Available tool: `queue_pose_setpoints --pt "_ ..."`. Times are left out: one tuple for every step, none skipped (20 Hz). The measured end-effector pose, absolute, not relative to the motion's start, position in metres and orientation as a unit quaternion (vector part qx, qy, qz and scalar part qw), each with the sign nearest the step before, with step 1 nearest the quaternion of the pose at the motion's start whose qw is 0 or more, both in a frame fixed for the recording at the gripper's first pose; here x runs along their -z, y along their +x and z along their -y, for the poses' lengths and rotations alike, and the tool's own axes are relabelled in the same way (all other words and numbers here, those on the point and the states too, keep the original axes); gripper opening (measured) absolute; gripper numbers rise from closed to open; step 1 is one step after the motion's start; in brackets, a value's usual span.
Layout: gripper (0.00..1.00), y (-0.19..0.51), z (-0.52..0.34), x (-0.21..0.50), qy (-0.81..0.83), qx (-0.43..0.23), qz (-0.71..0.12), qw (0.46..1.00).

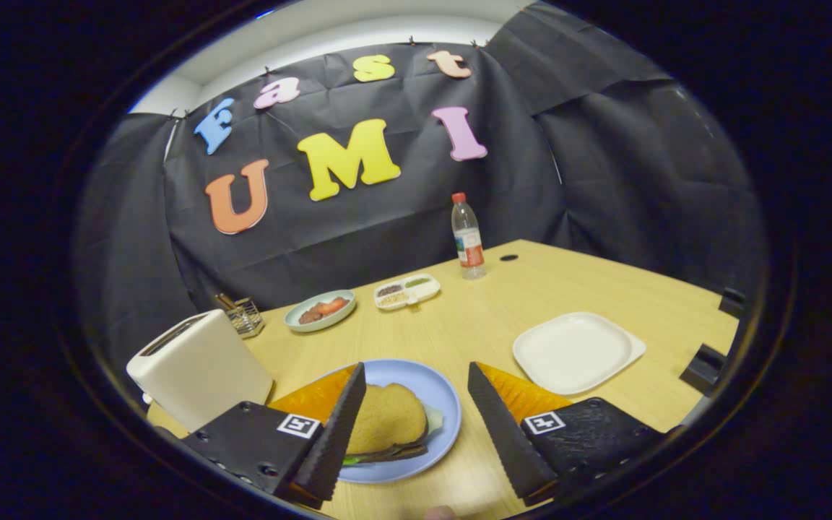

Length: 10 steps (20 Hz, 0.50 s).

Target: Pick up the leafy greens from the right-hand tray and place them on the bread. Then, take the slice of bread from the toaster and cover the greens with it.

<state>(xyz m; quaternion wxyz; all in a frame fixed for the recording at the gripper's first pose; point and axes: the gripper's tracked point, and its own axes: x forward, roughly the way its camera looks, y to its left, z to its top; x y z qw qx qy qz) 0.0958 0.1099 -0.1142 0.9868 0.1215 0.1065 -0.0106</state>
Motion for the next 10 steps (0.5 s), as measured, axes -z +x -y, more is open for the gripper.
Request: queue_pose_setpoints --pt "0.94 0.091 -0.108 0.102 0.105 0.011 -0.09 0.99" --pt "0.95 0.087 -0.107 0.087 0.086 0.013 -0.071 0.994" --pt "0.95 0.081 -0.106 0.071 0.065 0.013 -0.051 0.996" --pt "0.96 0.076 -0.106 0.057 0.049 0.014 -0.035 0.998" --pt "0.96 0.07 -0.106 0.043 0.033 0.014 -0.018 0.999" --pt "0.96 0.064 -0.109 0.029 0.022 0.011 -0.003 1.0" --pt "0.96 0.059 -0.113 0.017 0.014 0.006 0.007 1.0" --pt "0.96 0.054 -0.115 0.008 0.006 0.003 0.014 1.0" --pt "0.96 0.049 -0.115 -0.003 -0.003 0.002 0.026 1.0" --pt "0.95 0.044 -0.116 -0.011 -0.009 0.002 0.033 0.999"
